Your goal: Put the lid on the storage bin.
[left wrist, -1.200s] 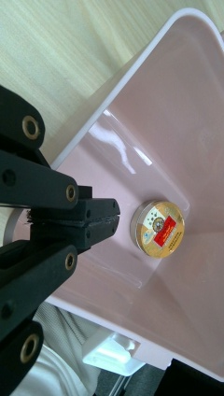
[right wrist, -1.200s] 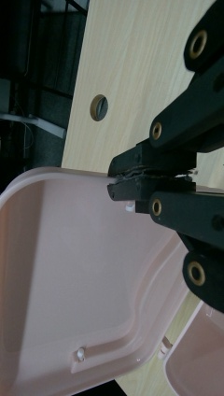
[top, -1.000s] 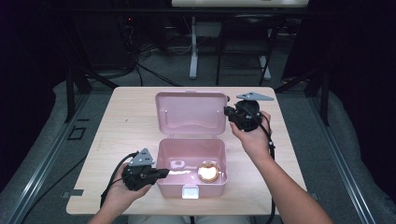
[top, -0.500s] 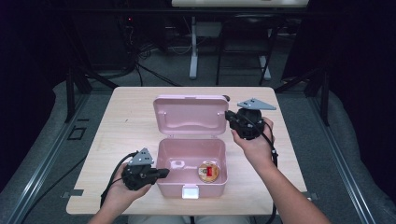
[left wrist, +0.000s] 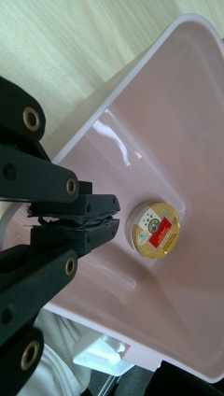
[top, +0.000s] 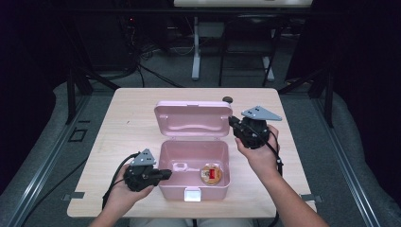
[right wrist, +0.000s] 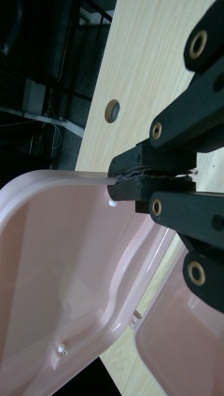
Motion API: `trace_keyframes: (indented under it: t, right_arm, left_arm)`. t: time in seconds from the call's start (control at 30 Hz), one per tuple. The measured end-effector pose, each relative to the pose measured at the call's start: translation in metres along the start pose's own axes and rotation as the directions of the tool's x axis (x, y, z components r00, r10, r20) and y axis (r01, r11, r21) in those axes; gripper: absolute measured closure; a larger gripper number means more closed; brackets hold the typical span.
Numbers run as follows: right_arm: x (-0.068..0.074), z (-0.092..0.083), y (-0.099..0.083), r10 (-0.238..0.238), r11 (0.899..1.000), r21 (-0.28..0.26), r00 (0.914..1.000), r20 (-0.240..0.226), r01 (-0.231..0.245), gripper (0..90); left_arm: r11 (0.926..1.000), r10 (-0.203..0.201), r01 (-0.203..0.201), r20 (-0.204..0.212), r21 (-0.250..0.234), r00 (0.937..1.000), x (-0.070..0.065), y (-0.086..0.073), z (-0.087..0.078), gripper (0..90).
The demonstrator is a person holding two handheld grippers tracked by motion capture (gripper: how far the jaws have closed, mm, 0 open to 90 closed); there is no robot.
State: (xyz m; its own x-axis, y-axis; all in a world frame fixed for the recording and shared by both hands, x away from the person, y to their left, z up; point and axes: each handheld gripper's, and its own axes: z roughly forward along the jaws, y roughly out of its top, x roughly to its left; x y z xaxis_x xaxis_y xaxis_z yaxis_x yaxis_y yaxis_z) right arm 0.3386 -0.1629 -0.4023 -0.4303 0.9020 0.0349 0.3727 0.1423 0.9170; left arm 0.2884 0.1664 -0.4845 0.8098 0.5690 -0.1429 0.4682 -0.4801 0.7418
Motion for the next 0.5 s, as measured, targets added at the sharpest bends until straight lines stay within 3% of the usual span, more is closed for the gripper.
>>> trace_keyframes:
  t: [0.2, 0.5]
  right_arm:
    - [0.002, -0.003, -0.003, -0.006, 1.0, -0.015, 1.0, 0.004, 0.006, 87.2]
    - [0.001, -0.002, -0.004, -0.007, 1.0, -0.022, 1.0, 0.004, 0.007, 87.1]
  left_arm:
    - [1.0, -0.005, 0.005, 0.004, 0.003, 1.0, 0.001, 0.001, 0.0, 83.7]
    - [0.9998, -0.007, 0.007, -0.028, -0.019, 0.9996, 0.003, 0.012, -0.001, 71.6]
